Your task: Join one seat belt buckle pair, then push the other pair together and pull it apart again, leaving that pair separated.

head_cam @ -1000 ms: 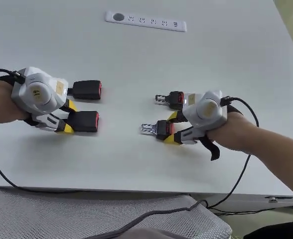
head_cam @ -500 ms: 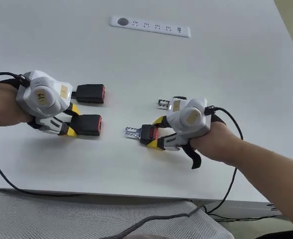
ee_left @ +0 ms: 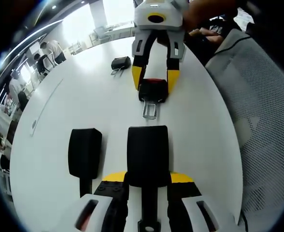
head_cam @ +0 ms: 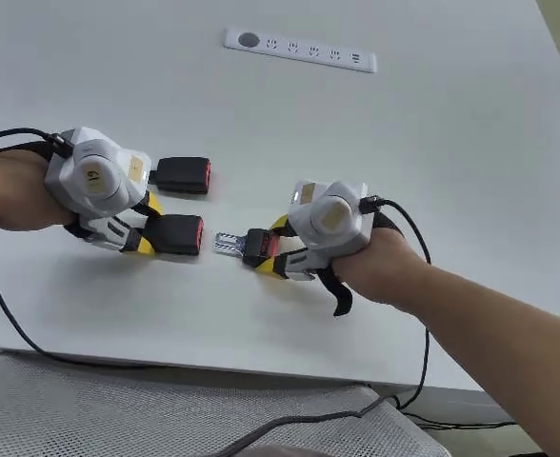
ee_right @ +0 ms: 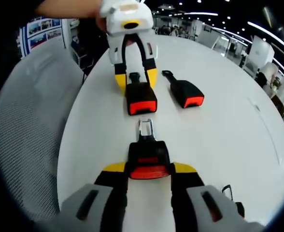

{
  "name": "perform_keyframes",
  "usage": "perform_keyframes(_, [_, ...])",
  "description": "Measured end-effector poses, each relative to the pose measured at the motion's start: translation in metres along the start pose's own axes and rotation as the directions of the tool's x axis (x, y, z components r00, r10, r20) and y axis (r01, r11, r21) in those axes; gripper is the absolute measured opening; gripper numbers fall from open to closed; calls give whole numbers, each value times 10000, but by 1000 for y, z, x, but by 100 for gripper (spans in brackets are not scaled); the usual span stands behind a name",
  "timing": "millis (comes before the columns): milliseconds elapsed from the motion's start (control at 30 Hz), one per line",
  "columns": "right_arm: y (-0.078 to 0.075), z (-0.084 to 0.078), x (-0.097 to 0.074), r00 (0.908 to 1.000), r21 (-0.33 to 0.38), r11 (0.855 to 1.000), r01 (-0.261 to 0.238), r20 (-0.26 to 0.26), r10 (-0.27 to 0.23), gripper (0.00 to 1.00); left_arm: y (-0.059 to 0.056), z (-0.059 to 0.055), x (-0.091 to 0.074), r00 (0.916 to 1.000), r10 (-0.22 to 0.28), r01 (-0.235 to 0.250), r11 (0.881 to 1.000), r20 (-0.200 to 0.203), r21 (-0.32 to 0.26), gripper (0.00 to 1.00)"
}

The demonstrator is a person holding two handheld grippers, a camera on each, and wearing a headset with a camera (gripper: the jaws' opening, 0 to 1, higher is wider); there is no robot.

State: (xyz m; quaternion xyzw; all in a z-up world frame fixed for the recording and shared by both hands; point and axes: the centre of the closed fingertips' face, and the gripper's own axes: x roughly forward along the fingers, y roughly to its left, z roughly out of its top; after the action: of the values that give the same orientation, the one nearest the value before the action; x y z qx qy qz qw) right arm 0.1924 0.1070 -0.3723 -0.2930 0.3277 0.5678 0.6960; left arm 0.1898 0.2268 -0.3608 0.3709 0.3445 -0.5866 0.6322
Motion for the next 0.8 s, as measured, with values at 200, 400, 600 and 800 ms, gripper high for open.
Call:
perform_keyframes(200, [2,10,7,9999,-96,9999,-38,144,39,34,0,0,0,10000,5,-5,10000,-55,15,31])
perform_keyframes(400, [4,16,11,10000,-422,9991,-74,28,75,34,0,-1,0,9999,-8,8,10000,-111,-10,31])
perform_keyframes(600, [3,20,13,10000,-600,9982,-33,69,37,34,0,0,0,9999,-19,19,10000,-154,-3,31])
perform_keyframes(800, [2,28,18,9996,-763,9970,-157,234,175,34,0,0,0,9999,-101,102,9999,-115,28,31])
